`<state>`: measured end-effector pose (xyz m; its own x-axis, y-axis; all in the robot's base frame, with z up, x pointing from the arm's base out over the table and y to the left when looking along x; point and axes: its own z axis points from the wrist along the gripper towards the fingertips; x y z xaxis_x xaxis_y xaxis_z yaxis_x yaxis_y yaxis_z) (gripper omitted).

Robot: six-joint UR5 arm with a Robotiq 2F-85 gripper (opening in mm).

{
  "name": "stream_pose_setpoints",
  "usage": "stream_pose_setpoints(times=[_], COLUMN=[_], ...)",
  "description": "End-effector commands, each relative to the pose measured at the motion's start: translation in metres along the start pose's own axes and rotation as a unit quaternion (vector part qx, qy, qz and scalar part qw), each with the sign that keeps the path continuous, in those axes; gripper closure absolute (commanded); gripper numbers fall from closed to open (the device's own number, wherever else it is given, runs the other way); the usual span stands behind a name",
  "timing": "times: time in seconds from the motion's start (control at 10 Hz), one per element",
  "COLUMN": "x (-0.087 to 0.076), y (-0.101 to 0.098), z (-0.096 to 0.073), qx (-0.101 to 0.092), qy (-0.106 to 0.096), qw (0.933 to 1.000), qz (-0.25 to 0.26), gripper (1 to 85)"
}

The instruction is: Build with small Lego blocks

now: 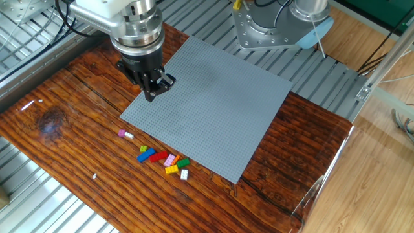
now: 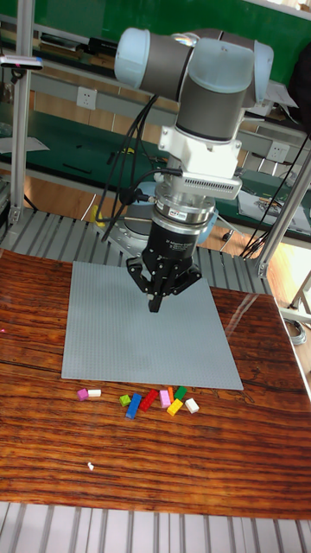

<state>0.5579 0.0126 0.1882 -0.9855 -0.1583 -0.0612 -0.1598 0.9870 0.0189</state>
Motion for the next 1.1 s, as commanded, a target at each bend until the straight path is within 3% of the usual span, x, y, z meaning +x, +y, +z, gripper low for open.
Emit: stream_pose_setpoints(times=[0.0, 0.3, 0.5, 0.6, 1.0], x=[-0.003, -0.005, -0.019, -0.026, -0.029], y=[0.002, 0.003, 0.005, 0.011, 0.01], z=[0.0, 0.0, -0.001, 0.002, 0.01], qx=[-0.005, -0.005, -0.009, -0.021, -0.012], qy=[-0.005, -0.01, -0.036, -0.049, -0.054], qw=[1.0, 0.9999, 0.9993, 0.9986, 0.9984], qz=[0.0, -0.002, 0.001, 0.002, -0.006], gripper=[83.7, 83.7, 83.7, 83.7, 83.7])
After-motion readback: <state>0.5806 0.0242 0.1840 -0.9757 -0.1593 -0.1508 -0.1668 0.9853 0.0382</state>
